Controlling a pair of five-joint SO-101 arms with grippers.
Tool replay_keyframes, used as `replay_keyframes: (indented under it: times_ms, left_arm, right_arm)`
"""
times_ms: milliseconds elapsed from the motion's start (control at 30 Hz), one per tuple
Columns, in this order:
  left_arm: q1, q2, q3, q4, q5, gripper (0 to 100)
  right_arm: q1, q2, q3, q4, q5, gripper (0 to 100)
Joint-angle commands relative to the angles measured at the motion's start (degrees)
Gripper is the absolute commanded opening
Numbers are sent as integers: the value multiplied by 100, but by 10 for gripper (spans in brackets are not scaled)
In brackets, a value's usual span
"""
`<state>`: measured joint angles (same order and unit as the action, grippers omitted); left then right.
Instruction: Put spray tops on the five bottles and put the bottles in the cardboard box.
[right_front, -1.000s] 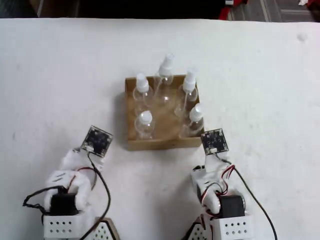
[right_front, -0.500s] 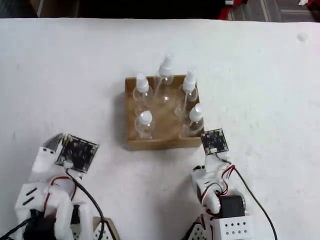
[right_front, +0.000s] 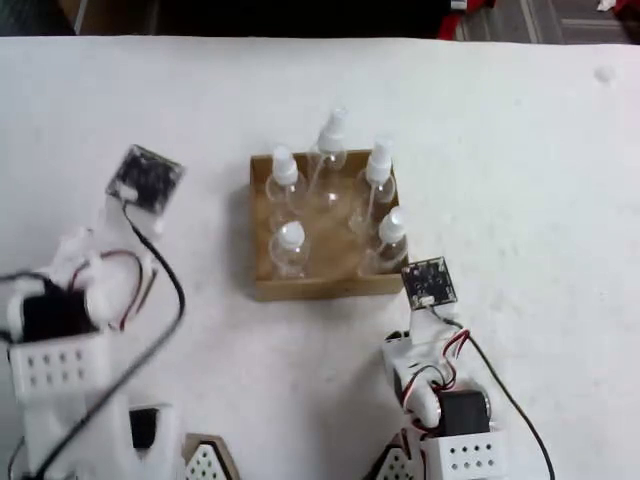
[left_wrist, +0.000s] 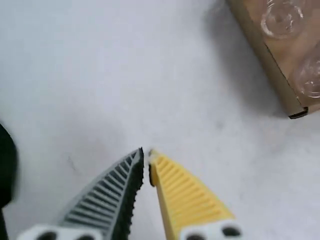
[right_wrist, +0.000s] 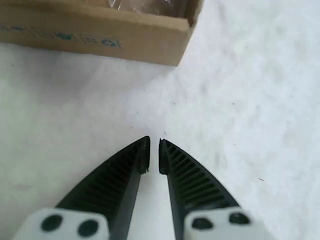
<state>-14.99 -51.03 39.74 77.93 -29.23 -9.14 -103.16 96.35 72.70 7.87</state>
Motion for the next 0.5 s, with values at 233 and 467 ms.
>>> replay_keyframes:
  times_ms: [233, 467]
  left_arm:
    - [-382, 2026, -923, -123, 334, 24]
    - [-453, 2563, -1169, -79, 369, 24]
  right_arm:
    - [66, -31, 53, 22, 62, 21]
    - [66, -31, 53, 22, 62, 21]
